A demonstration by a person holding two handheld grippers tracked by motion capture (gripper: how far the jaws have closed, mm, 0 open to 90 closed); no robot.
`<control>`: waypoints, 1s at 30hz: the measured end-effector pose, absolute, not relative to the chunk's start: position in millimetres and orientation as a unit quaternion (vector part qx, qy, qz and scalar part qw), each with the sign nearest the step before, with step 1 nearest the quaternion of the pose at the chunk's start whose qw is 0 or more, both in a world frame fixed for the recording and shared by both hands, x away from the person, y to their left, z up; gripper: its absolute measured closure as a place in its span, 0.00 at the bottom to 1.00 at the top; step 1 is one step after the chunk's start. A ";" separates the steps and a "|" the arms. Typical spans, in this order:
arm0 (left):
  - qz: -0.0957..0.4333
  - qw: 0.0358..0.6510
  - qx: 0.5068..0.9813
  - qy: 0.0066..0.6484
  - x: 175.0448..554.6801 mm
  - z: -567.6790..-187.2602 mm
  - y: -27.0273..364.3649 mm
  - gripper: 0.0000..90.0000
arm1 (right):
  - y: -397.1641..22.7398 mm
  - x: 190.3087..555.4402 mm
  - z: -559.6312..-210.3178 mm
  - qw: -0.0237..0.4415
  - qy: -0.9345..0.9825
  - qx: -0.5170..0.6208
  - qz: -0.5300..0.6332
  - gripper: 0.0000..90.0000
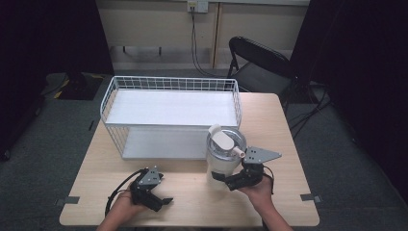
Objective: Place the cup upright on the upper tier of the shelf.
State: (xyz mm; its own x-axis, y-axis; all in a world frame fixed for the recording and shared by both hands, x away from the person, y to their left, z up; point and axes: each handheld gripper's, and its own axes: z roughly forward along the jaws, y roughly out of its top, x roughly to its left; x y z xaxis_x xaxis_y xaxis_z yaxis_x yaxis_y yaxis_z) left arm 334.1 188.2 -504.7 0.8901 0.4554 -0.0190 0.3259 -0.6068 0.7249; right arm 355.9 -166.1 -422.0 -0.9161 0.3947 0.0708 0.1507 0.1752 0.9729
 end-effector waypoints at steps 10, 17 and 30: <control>0.084 0.386 0.892 0.219 334.0 -504.7 188.2 0.07 | -165.2 364.3 -396.7 0.089 0.755 0.181 0.624 0.11; 0.084 0.386 0.892 0.219 334.1 -504.7 188.2 0.07 | -162.0 369.1 -385.3 0.083 0.756 0.180 0.624 0.11; 0.084 0.385 0.893 0.219 334.1 -504.7 188.2 0.07 | -159.5 375.5 -363.8 0.073 0.754 0.176 0.628 0.11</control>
